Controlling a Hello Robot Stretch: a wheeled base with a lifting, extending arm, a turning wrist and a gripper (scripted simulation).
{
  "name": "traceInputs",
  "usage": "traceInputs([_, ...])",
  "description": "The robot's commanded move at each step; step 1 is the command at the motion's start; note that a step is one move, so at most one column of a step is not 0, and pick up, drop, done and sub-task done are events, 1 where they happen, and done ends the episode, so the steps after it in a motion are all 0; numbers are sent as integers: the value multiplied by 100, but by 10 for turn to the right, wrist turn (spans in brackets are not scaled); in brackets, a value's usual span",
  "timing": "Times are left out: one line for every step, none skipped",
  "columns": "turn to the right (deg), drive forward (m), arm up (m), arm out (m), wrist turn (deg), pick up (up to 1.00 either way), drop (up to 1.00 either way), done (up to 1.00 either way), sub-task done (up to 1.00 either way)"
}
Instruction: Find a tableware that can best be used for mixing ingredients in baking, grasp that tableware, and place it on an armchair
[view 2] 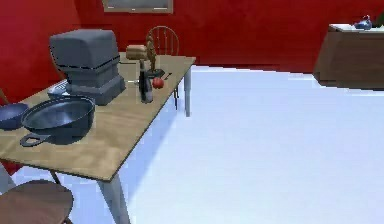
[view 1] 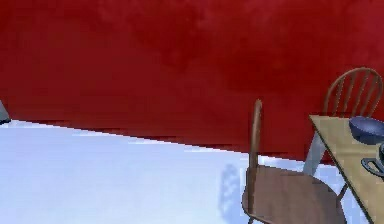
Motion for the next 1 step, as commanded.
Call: traceInputs([-390,0,0,0,0,0,0,0,0])
